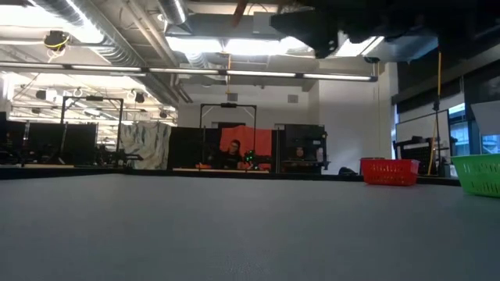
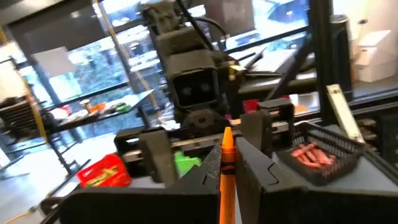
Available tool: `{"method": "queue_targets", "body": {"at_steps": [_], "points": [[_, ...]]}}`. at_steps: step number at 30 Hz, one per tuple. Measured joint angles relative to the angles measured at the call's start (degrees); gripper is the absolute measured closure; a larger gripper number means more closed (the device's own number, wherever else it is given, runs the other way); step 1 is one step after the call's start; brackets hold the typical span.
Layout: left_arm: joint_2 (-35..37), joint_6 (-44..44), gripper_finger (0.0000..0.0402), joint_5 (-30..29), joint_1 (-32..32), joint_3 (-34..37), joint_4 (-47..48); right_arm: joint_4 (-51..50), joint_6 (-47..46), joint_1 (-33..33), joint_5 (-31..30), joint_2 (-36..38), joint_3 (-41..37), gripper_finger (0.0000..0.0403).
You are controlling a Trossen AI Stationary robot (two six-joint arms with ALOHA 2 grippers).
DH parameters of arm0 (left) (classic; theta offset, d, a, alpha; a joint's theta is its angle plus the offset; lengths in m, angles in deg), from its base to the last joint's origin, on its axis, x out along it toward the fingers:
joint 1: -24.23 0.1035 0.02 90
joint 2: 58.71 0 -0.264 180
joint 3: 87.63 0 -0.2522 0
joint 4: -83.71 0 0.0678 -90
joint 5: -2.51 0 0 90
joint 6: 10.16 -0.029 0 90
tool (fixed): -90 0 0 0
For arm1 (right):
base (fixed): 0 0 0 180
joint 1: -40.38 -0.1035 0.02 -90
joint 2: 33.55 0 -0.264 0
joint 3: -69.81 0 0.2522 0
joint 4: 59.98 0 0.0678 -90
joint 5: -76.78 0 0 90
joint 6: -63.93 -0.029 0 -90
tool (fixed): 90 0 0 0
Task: Sort crayons
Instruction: Put the orange crayon into the green bin
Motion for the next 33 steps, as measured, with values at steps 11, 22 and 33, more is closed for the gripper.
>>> {"method": "queue_targets", "body": {"at_steps": [11,22,33], "points": [[-0.02,0.98,0.0393,1.56,0.22,0.53,-0.20,-6.05,-0.46,0.00,1.17,-9.51,13.57,0.0166],[0.02,1.17,0.0388,1.38,-0.31,0.46,0.75,-14.26,2.14,0.00,1.19,-9.22,16.11,0.0374],[0.98,2.30,0.0315,-2.30,-2.87,0.46,2.13,-26.85,1.75,-4.58,-6.24,-2.70,16.15,0.0384]]}}
